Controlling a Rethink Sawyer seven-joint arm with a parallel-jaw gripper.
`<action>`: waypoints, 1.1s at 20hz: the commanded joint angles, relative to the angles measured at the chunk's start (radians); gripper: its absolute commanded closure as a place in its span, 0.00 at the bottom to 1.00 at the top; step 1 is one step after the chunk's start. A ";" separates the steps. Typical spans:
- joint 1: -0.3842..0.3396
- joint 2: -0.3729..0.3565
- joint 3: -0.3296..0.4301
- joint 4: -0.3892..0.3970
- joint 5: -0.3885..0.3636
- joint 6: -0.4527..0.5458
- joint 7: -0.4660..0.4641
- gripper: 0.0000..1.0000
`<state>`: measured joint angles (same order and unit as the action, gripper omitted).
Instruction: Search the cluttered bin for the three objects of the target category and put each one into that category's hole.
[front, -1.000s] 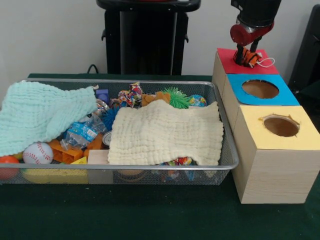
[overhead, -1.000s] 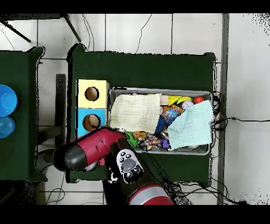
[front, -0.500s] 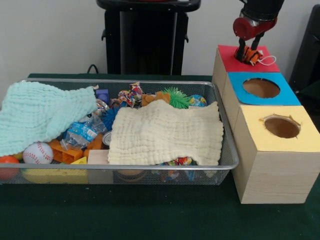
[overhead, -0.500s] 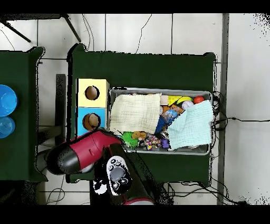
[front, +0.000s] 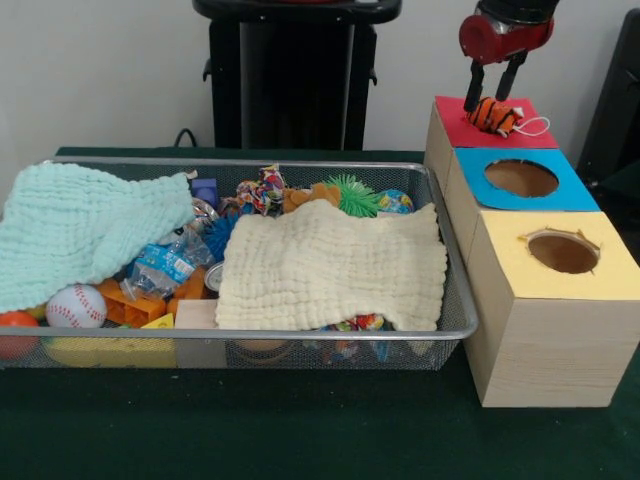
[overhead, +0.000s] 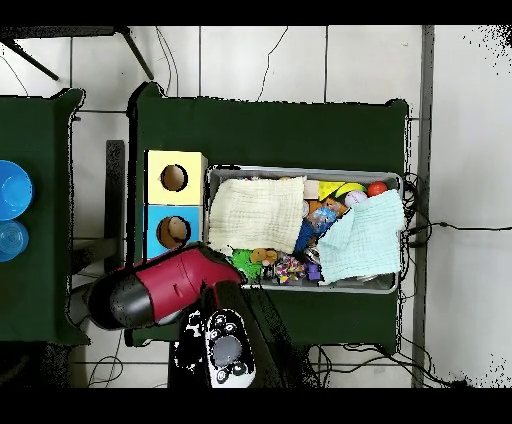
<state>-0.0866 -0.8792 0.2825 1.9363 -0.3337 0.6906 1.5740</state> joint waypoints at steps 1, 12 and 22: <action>-0.039 -0.064 -0.067 -0.020 0.068 0.026 0.202 0.00; -0.037 -0.032 -0.077 -0.026 0.102 -0.012 0.185 0.00; -0.020 -0.005 -0.106 -0.055 0.097 -0.005 0.194 0.00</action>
<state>-0.1028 -0.9230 0.2093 1.9362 -0.2596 0.6906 1.5740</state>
